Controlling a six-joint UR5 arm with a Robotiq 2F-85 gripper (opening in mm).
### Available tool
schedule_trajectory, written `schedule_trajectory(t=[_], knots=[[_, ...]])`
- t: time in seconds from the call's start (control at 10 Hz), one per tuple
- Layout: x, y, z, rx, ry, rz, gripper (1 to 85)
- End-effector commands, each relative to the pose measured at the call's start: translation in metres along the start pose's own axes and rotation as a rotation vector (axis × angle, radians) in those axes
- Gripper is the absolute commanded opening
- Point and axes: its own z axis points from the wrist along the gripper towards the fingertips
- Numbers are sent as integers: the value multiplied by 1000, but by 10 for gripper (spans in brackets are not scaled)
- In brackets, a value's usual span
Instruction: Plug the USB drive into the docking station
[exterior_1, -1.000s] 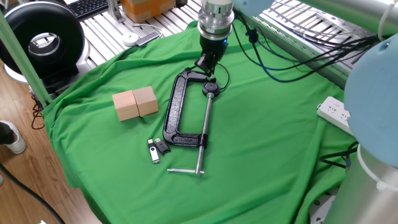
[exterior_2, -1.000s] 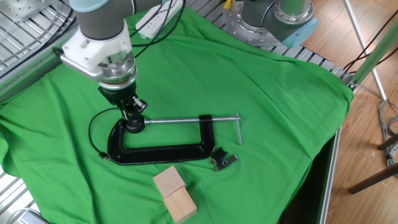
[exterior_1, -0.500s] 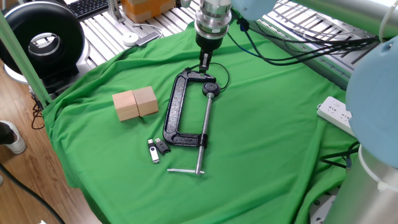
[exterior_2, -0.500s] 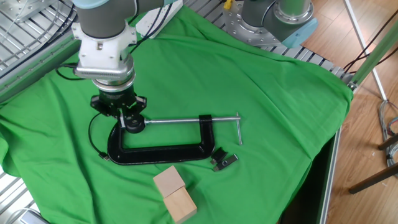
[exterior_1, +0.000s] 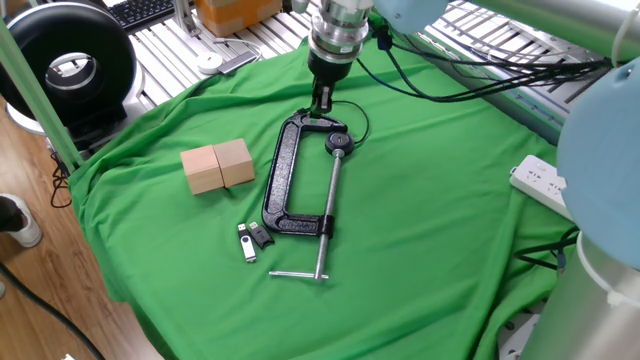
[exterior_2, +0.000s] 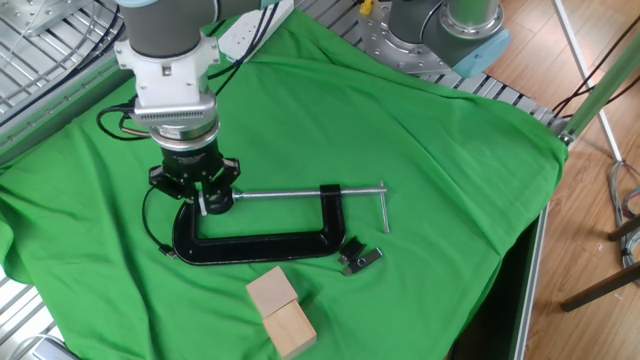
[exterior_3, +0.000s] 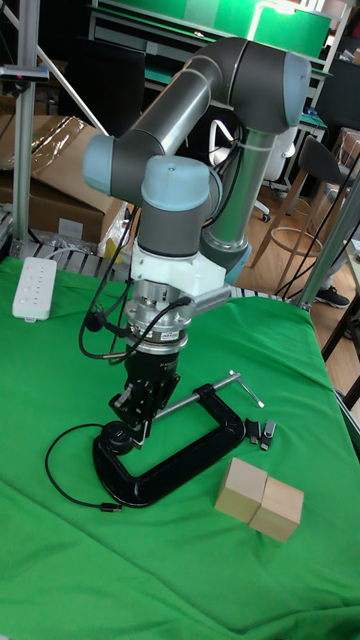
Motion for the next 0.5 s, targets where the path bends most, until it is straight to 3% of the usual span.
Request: schedule_trajectory(t=[0.0,0.1,0.4], knots=[[8,21,-2,-85,23,-100,17],[12,21,-3,-86,36,-118,17],[4,14,-2,-60,5,-198,17]])
